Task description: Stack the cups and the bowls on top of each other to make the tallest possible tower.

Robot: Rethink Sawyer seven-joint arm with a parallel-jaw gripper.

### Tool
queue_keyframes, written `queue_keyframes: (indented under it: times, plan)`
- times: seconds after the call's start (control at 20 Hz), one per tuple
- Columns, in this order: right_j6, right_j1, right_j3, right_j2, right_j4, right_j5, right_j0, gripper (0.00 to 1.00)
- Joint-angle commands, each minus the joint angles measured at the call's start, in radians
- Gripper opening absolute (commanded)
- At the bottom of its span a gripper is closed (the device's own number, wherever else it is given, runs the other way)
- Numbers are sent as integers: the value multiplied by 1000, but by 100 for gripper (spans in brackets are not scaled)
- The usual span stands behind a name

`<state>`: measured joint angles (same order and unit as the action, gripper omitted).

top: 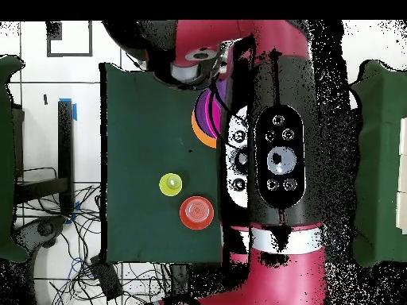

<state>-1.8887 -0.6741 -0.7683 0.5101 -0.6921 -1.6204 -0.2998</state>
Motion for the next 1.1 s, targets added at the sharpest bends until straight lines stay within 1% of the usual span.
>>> queue_keyframes:
  times: [0.05,0.15,0.35,0.8,1.1]
  plan:
    - [104,-4,-152,-42,-5,109,-7,0]
    - [96,-6,-166,-47,2,133,-7,0]
    - [82,4,-165,-53,8,157,-1,0]
    - [56,-2,-190,-68,21,179,10,0]
    - [43,-9,-221,-77,22,215,9,0]
